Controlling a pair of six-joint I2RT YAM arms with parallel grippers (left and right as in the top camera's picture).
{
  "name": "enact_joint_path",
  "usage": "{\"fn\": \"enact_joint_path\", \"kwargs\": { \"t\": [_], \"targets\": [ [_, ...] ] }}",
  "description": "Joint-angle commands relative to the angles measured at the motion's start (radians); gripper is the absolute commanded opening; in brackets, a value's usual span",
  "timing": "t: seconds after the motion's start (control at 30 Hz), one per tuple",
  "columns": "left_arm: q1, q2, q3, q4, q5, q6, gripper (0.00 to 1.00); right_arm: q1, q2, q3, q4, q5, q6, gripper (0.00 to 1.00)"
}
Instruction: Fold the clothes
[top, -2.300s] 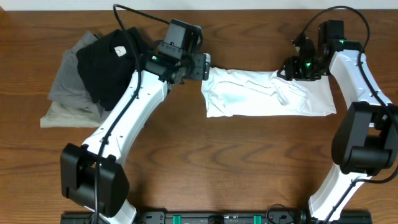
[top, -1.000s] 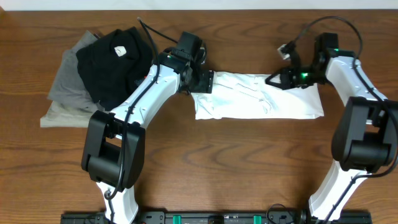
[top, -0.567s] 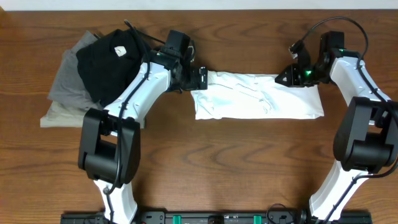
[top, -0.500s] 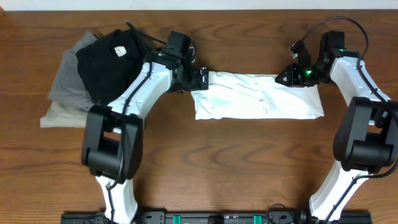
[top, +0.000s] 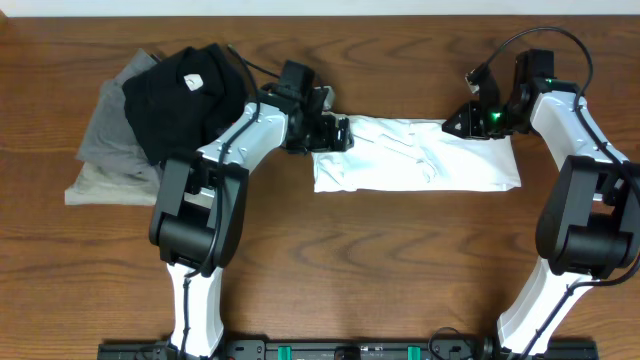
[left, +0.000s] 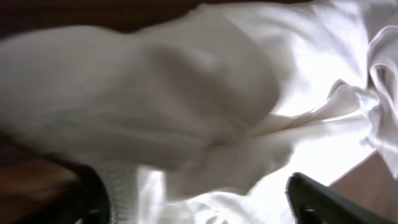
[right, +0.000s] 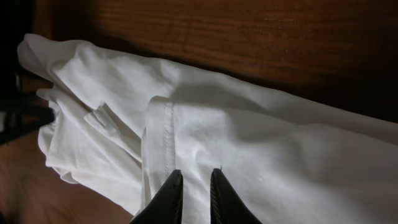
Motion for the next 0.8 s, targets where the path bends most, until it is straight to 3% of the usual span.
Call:
{"fn": "enact_joint_path", "kwargs": {
  "t": [0.0, 0.33, 0.43, 0.57, 0.77],
  "targets": [
    [-0.016, 0.027, -0.015, -0.006, 0.060, 0.030, 0.75, -0.010, -0.027, 0.009, 0.003, -0.014, 0.007, 0.14],
    [-0.009, 0.001, -0.002, -0.072, 0.107, 0.083, 0.06, -0.037, -0.042, 0.009, 0.013, -0.014, 0.007, 0.13],
    [0.016, -0.042, 0.066, -0.237, 0.052, 0.179, 0.06, -0.068, -0.076, 0.009, 0.015, -0.014, 0.008, 0.13],
    [0.045, -0.116, 0.200, -0.480, -0.164, 0.290, 0.06, -0.116, -0.130, 0.009, 0.030, -0.013, 0.038, 0.14],
    [0.042, -0.162, 0.413, -0.670, -0.276, 0.392, 0.06, -0.164, -0.181, 0.009, 0.048, -0.010, 0.111, 0.15]
  ]
}}
